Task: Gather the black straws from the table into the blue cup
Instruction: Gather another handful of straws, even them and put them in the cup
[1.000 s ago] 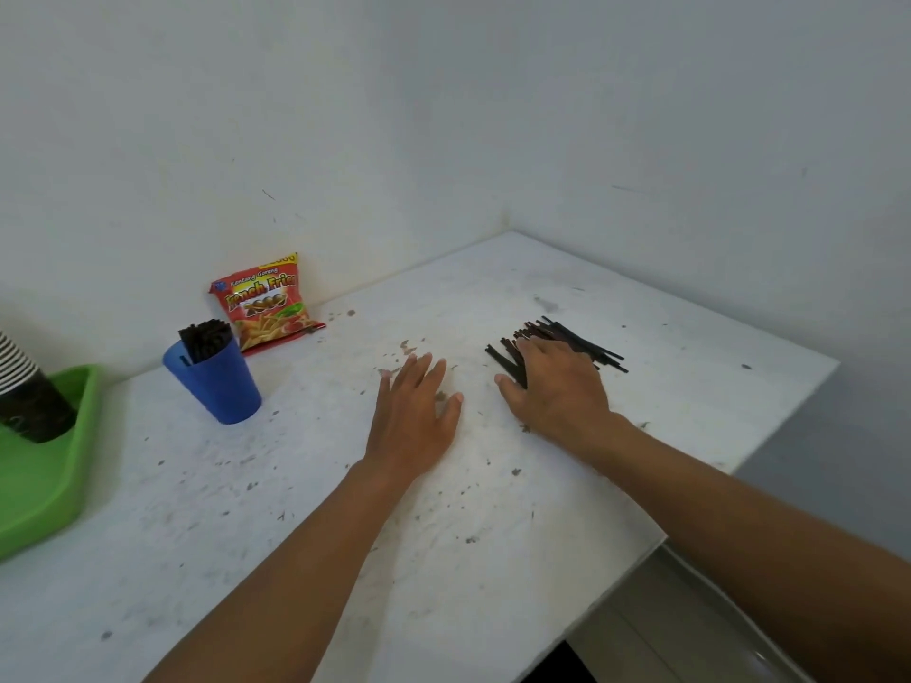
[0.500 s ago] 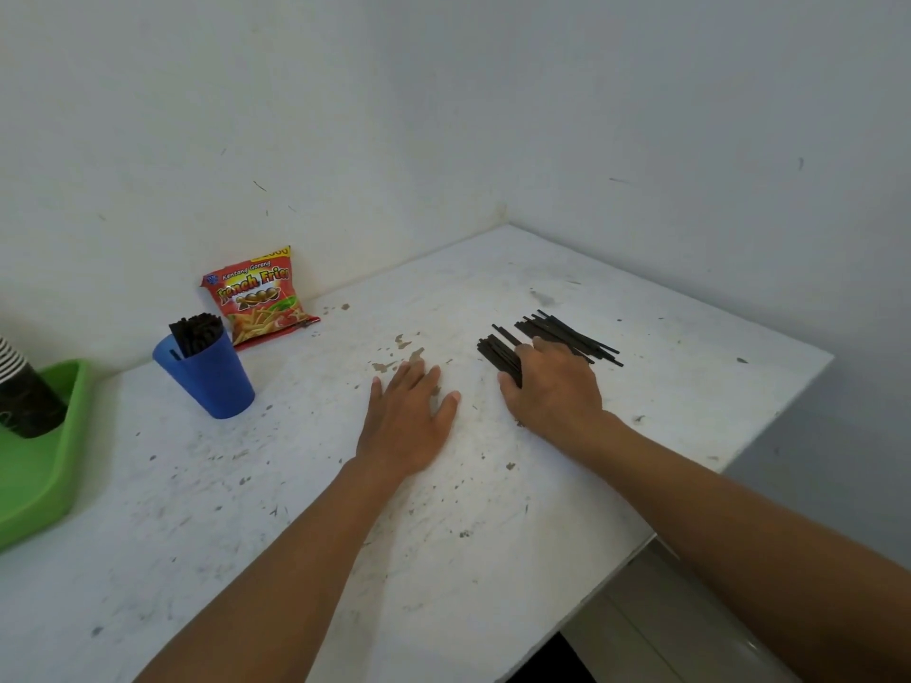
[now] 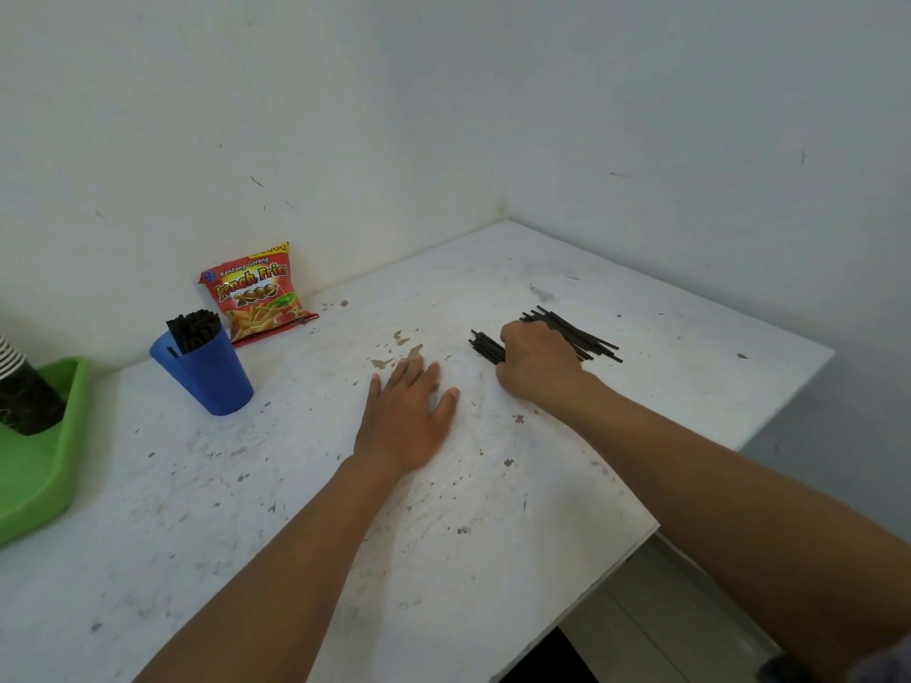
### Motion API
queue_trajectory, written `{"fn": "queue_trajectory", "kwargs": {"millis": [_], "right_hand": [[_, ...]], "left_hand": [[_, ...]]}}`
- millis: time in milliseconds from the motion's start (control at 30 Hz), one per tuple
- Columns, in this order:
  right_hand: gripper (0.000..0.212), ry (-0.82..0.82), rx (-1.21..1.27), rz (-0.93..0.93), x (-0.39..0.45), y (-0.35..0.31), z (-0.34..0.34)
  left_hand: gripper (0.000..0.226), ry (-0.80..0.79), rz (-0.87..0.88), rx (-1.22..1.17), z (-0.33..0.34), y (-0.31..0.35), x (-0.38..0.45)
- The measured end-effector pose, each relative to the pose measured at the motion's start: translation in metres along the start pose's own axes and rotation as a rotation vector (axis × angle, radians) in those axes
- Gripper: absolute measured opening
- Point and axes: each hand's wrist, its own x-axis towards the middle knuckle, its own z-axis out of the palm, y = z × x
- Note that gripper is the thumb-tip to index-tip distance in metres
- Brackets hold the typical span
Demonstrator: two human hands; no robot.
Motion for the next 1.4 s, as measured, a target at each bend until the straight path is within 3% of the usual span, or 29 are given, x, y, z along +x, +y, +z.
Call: {"fn": "queue_trajectory", "kwargs": {"millis": [100, 367, 433, 733, 933, 1067, 1200, 1400], "right_hand": [[0.029, -0.079, -0.042, -0.006, 0.010, -0.011, -0.014], [0.009, -0.322, -0.217, -0.013, 0.030, -0.028, -0.023], [0.014, -0.378, -0.295, -0.023, 0.030, -0.028, -0.026], [0.009, -0.487, -0.559, -0.072, 0.034, -0.036, -0.044], [0.012, -0.515, -0.598, -0.068, 0.034, -0.042, -0.045], [0.010, -0.488, -0.528, -0.102, 0.034, -0.040, -0.032], [0.028, -0.447, -0.345, -0.071, 0.029, -0.035, -0.021], [0.022, -0.344, 0.303, 0.149, 0.032, -0.020, -0.017]], "left_hand": [[0.066, 0.001, 0.002, 0.002, 0.000, 0.000, 0.000], [0.066, -0.010, -0.001, 0.004, 0.000, -0.001, 0.001], [0.066, -0.012, 0.000, 0.004, 0.001, -0.001, 0.001], [0.069, -0.039, 0.001, 0.031, 0.000, -0.001, 0.001], [0.073, -0.065, -0.008, 0.062, -0.002, 0.001, 0.000], [0.075, -0.108, -0.003, 0.098, -0.003, 0.001, 0.001], [0.075, -0.136, 0.001, 0.130, -0.004, 0.001, 0.002], [0.076, -0.106, 0.003, 0.086, -0.002, -0.001, 0.002]]}}
